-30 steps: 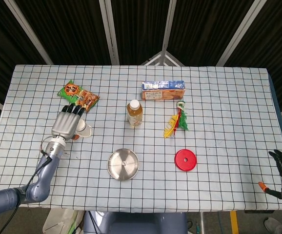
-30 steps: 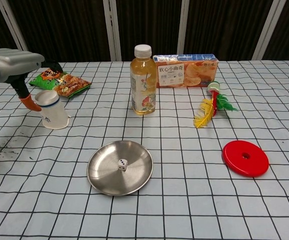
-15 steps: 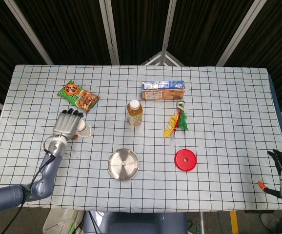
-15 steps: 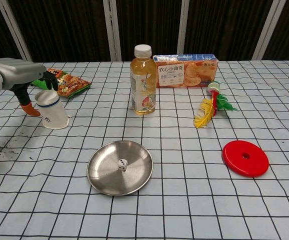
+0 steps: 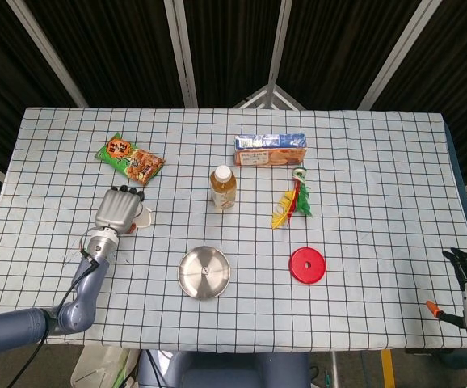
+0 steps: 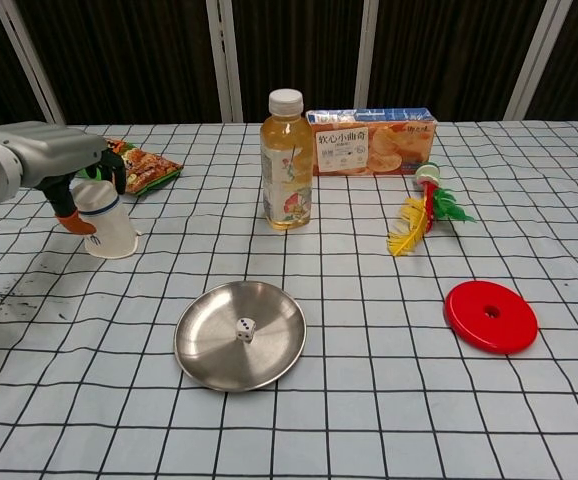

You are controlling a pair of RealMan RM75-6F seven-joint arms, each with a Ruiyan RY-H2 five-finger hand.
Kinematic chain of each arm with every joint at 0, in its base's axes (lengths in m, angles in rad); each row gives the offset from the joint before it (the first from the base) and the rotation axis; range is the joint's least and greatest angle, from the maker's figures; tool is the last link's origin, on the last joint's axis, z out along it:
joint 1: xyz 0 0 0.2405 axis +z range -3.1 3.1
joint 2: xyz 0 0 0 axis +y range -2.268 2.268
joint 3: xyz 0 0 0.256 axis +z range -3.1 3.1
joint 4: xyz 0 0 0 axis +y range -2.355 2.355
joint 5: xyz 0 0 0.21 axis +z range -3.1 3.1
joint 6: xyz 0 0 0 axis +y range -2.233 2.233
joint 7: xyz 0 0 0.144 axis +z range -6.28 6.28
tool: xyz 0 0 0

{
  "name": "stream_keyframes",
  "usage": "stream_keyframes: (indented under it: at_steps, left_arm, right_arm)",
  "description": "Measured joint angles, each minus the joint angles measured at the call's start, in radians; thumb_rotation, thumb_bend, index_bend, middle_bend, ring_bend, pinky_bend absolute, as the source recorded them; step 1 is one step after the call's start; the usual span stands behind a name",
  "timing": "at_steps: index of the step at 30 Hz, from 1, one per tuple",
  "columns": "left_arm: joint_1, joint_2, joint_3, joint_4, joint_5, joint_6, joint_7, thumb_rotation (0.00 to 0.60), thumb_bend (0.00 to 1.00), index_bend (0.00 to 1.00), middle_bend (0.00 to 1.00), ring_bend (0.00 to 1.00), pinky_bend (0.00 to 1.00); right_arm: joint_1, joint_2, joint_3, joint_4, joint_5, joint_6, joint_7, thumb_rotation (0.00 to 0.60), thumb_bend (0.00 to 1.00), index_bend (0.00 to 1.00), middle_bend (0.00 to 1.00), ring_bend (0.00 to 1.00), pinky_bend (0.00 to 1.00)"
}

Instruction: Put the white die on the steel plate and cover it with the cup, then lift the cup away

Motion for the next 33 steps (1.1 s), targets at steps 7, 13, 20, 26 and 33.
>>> stream_keyframes:
  at_steps: [7, 13, 20, 26, 33]
  left_arm:
    - [-0.003, -0.015, 0.009, 0.012, 0.006, 0.011, -0.006, 0.6, 0.35, 0.35, 0.32, 0.26, 0.36]
    - [-0.004, -0.024, 0.014, 0.022, 0.02, 0.02, -0.018, 0.6, 0.36, 0.4, 0.36, 0.3, 0.38]
    - [-0.001, -0.024, 0.014, 0.022, 0.062, 0.043, -0.045, 0.6, 0.37, 0.41, 0.35, 0.3, 0.37]
    - [0.002, -0.005, 0.014, 0.003, 0.075, 0.06, -0.046, 0.6, 0.37, 0.41, 0.34, 0.3, 0.37]
    - [0.003, 0.012, 0.01, -0.026, 0.064, 0.058, -0.05, 0.6, 0.37, 0.41, 0.32, 0.28, 0.37]
  right_arm:
    - [0.001, 0.001, 0.0, -0.001, 0.0, -0.002, 0.003, 0.6, 0.06, 0.17, 0.14, 0.13, 0.0]
    - [0.003, 0.0, -0.003, -0.001, -0.001, -0.008, 0.001, 0.6, 0.06, 0.17, 0.14, 0.13, 0.0]
    - [0.006, -0.002, -0.004, -0.002, 0.002, -0.016, -0.003, 0.6, 0.06, 0.17, 0.14, 0.13, 0.0]
    - [0.007, -0.001, -0.004, -0.005, 0.004, -0.02, -0.002, 0.6, 0.06, 0.17, 0.14, 0.13, 0.0]
    - [0.006, 0.001, -0.006, -0.007, 0.004, -0.022, -0.002, 0.6, 0.06, 0.17, 0.14, 0.13, 0.0]
